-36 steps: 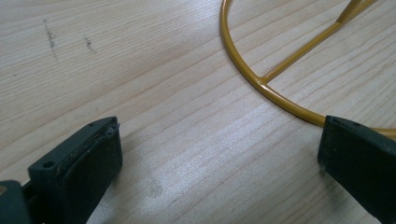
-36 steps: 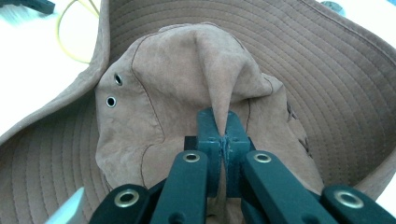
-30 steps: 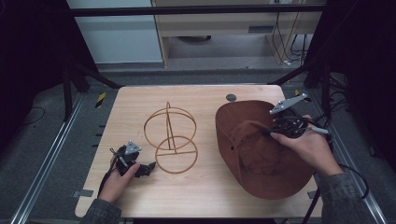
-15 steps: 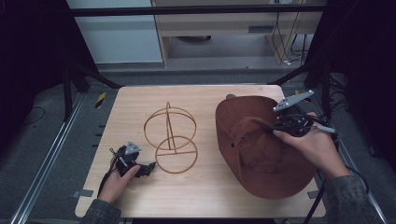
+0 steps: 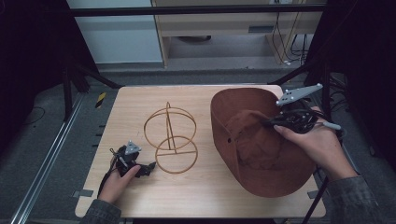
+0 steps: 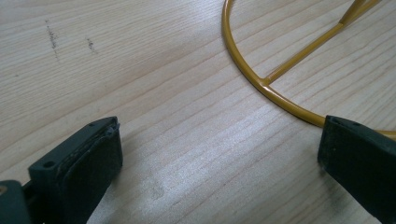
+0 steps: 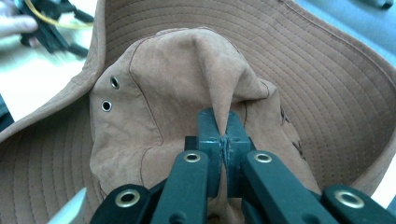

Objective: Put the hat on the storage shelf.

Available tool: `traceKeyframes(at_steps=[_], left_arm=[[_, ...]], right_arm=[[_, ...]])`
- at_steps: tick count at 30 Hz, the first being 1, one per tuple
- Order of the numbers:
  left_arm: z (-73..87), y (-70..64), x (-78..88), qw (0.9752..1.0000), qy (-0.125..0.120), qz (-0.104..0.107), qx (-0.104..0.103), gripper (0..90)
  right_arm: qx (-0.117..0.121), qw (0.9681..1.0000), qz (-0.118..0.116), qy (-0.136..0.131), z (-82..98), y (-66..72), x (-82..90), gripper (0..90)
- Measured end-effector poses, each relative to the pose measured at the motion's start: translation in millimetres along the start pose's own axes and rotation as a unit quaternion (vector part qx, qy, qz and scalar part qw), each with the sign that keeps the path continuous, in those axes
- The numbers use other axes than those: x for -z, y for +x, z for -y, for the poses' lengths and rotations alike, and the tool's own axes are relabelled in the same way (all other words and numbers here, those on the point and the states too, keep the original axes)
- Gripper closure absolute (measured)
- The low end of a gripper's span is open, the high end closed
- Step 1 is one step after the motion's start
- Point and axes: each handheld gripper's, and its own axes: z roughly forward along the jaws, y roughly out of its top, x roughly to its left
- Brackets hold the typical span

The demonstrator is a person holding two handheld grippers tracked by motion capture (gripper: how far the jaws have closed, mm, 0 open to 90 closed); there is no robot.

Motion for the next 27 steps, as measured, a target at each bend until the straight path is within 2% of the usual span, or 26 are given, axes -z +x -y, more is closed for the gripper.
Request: traceKeyframes(at_steps=[4,13,18,27], left_arm=[[0.0,-0.2,-0.1,1.0,-0.001,0.0,0.002,0.0],[0.0,-0.1,-0.1,1.0,-0.001,-0.001,0.0,0.0],[0.0,-0.1,-0.1,1.0,-0.001,-0.001,0.0,0.0],[0.0,-0.1,-0.1,1.0,-0.001,-0.001,0.001,0.0]], right_arm=[[0.003,0.9996,0.0,-0.028,-11.7,6.9,5.9,89.1],[0.02,0.9987,0.0,-0.047,-36.8,17.0,9.9,89.1],[0.033,0.9983,0.0,-0.048,-51.8,25.3,11.5,89.1],[0.041,0.997,-0.006,-0.066,-55.2,38.7,13.2,89.1]])
